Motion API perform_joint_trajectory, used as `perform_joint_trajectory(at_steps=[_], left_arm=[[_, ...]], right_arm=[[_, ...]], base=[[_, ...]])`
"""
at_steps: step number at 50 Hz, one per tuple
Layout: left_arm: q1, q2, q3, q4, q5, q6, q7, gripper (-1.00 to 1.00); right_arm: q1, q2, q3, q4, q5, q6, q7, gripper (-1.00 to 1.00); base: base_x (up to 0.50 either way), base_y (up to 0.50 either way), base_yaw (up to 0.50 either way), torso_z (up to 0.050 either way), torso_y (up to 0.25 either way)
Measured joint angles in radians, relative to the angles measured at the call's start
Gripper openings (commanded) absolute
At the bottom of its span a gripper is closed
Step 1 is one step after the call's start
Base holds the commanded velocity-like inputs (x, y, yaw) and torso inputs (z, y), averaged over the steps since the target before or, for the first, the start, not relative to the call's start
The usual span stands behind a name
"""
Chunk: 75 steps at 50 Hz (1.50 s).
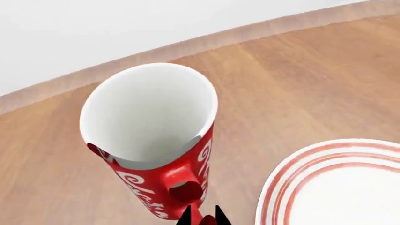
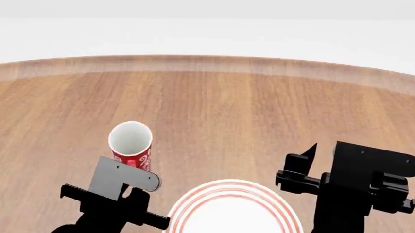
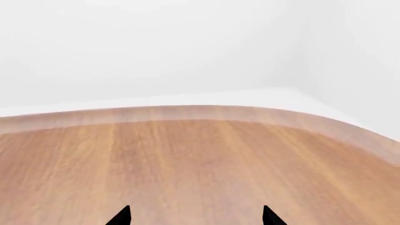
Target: Pick up the red mug and put it on the plate
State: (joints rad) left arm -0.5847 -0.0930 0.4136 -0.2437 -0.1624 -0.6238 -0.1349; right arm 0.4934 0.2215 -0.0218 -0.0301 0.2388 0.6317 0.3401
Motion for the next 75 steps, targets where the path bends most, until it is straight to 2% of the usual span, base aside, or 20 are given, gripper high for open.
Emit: perform_joint_trajectory(at_steps=[31,45,52,67,75], left_arm=[[-0.058,0.053,0.234,-0.144,-0.016,0.107,0.169,-1.0],[-0.123,0.079,0.346,-0.279,-0.095,0.198,0.206,-1.0],[-0.186,0.085,0.471,-0.38,-0.22,0.27,0.194,-1.0],[-0.341,0.091,0.905,-0.571,-0.654,0.457,0.15,-1.0],[-0.384,0.091,1.03,-0.619,-0.783,0.489,0.14,-1.0]], right_arm=[[0.001,0.009,0.004,-0.021,0.019,0.012,0.015,1.0],[0.002,0.01,0.0,-0.005,0.023,-0.001,0.016,1.0],[0.002,0.011,-0.001,0.001,0.026,-0.006,0.016,1.0],[-0.002,0.014,-0.002,0.004,0.032,-0.012,0.018,1.0],[-0.007,0.016,-0.004,0.004,0.035,-0.018,0.019,1.0]], base=[[0.0,0.0,0.0,0.0,0.0],[0.0,0.0,0.0,0.0,0.0],[0.0,0.0,0.0,0.0,0.001],[0.0,0.0,0.0,0.0,0.0],[0.0,0.0,0.0,0.0,0.0]])
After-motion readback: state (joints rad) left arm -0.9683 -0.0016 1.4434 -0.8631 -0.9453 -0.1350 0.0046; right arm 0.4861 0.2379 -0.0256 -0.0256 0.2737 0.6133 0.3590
